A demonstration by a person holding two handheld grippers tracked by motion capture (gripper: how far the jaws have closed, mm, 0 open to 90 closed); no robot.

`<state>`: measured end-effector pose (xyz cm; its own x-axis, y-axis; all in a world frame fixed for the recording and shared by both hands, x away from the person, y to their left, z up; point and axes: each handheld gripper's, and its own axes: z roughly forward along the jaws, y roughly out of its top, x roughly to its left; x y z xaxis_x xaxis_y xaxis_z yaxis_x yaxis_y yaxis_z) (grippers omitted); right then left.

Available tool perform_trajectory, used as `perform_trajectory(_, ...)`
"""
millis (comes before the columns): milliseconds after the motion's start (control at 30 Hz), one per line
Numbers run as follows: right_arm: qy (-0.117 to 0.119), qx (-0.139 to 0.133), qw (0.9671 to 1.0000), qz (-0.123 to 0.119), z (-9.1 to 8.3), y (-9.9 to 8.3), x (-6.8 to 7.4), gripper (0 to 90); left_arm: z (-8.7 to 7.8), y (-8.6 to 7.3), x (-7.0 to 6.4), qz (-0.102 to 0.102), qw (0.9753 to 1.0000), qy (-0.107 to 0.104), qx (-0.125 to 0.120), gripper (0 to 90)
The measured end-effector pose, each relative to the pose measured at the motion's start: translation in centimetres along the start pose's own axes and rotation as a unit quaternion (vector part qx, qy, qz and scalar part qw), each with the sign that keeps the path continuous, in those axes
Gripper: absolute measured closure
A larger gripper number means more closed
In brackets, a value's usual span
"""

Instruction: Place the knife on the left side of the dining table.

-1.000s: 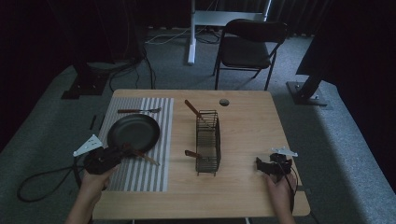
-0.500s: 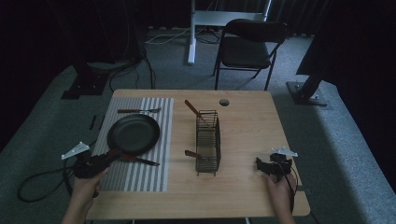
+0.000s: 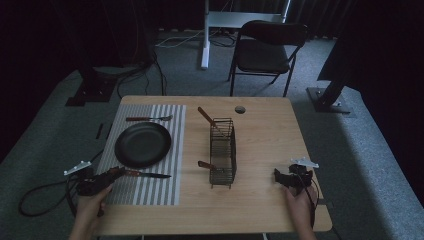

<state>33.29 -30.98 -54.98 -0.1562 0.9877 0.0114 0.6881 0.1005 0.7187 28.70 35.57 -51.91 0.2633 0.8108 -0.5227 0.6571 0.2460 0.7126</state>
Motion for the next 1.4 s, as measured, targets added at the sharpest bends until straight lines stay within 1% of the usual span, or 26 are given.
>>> perform_trajectory(67,0.000,0.000,1.0000,0.000,0.0,0.0,0.0,11.1,0.1,-0.1,0.4,-0.010,0.9999,0.009,-0.002,54.7)
perform_trajectory(200,0.000,0.000,1.0000,0.000,0.0,0.0,0.0,11.1,0.5,-0.3,0.6,-0.001,0.9993,0.037,0.007,52.3)
perform_trajectory(433,0.000,0.000,1.0000,0.000,0.0,0.0,0.0,11.1,1.1,-0.4,1.0,-0.001,0.9987,0.049,0.016,48.5)
perform_trajectory(467,0.000,0.000,1.0000,0.000,0.0,0.0,0.0,11.1,1.5,-0.6,1.3,-0.005,0.9982,0.055,0.025,48.5)
perform_trajectory(533,0.000,0.000,1.0000,0.000,0.0,0.0,0.0,11.1,1.9,-0.7,1.5,-0.002,0.9976,0.061,0.033,44.6)
perform_trajectory(567,0.000,0.000,1.0000,0.000,0.0,0.0,0.0,11.1,2.0,-0.8,1.5,0.000,0.9965,0.073,0.041,43.1)
perform_trajectory(600,0.000,0.000,1.0000,0.000,0.0,0.0,0.0,11.1,2.1,-0.8,1.5,0.007,0.9962,0.078,0.040,41.9)
perform_trajectory(633,0.000,0.000,1.0000,0.000,0.0,0.0,0.0,11.1,2.1,-0.8,1.5,0.007,0.9962,0.078,0.040,41.5)
perform_trajectory(667,0.000,0.000,1.0000,0.000,0.0,0.0,0.0,11.1,2.2,-0.8,1.3,0.018,0.9951,0.087,0.043,41.5)
perform_trajectory(733,0.000,0.000,1.0000,0.000,0.0,0.0,0.0,11.1,2.3,-0.7,1.1,0.034,0.9932,0.102,0.045,40.4)
perform_trajectory(767,0.000,0.000,1.0000,0.000,0.0,0.0,0.0,11.1,2.4,-0.7,0.9,0.046,0.9913,0.114,0.046,40.4)
perform_trajectory(800,0.000,0.000,1.0000,0.000,0.0,0.0,0.0,11.1,2.5,-0.8,0.7,0.065,0.9879,0.133,0.047,40.4)
perform_trajectory(833,0.000,0.000,1.0000,0.000,0.0,0.0,0.0,11.1,2.5,-0.8,0.5,0.082,0.9838,0.153,0.046,40.3)
perform_trajectory(867,0.000,0.000,1.0000,0.000,0.0,0.0,0.0,11.1,2.5,-0.8,0.4,0.093,0.9809,0.165,0.046,40.3)
perform_trajectory(900,0.000,0.000,1.0000,0.000,0.0,0.0,0.0,11.1,2.4,-0.7,0.4,0.093,0.9806,0.167,0.045,40.2)
perform_trajectory(933,0.000,0.000,1.0000,0.000,0.0,0.0,0.0,11.1,2.3,-0.7,0.4,0.084,0.9827,0.160,0.039,40.0)
perform_trajectory(1000,0.000,0.000,1.0000,0.000,0.0,0.0,0.0,11.1,1.9,-0.6,0.5,0.075,0.9838,0.160,0.032,39.4)
perform_trajectory(1067,0.000,0.000,1.0000,0.000,0.0,0.0,0.0,11.1,1.5,-0.6,0.4,0.064,0.9868,0.146,0.026,38.2)
perform_trajectory(1133,0.000,0.000,1.0000,0.000,0.0,0.0,0.0,11.1,1.2,-0.7,0.2,0.069,0.9873,0.140,0.032,35.0)
perform_trajectory(1167,0.000,0.000,1.0000,0.000,0.0,0.0,0.0,11.1,1.2,-0.9,0.1,0.070,0.9873,0.138,0.037,30.7)
perform_trajectory(1233,0.000,0.000,1.0000,0.000,0.0,0.0,0.0,11.1,1.2,-1.0,-0.1,0.071,0.9873,0.137,0.039,26.7)
perform_trajectory(1267,0.000,0.000,1.0000,0.000,0.0,0.0,0.0,11.1,1.2,-1.3,-0.3,0.080,0.9857,0.141,0.047,26.7)
perform_trajectory(1300,0.000,0.000,1.0000,0.000,0.0,0.0,0.0,11.1,1.2,-1.5,-0.5,0.084,0.9847,0.144,0.051,18.7)
perform_trajectory(1333,0.000,0.000,1.0000,0.000,0.0,0.0,0.0,11.1,1.2,-1.6,-0.6,0.087,0.9841,0.146,0.053,18.6)
perform_trajectory(1367,0.000,0.000,1.0000,0.000,0.0,0.0,0.0,11.1,1.1,-1.7,-0.8,0.090,0.9828,0.152,0.054,18.6)
perform_trajectory(1400,0.000,0.000,1.0000,0.000,0.0,0.0,0.0,11.1,1.0,-1.8,-1.0,0.094,0.9824,0.152,0.053,18.6)
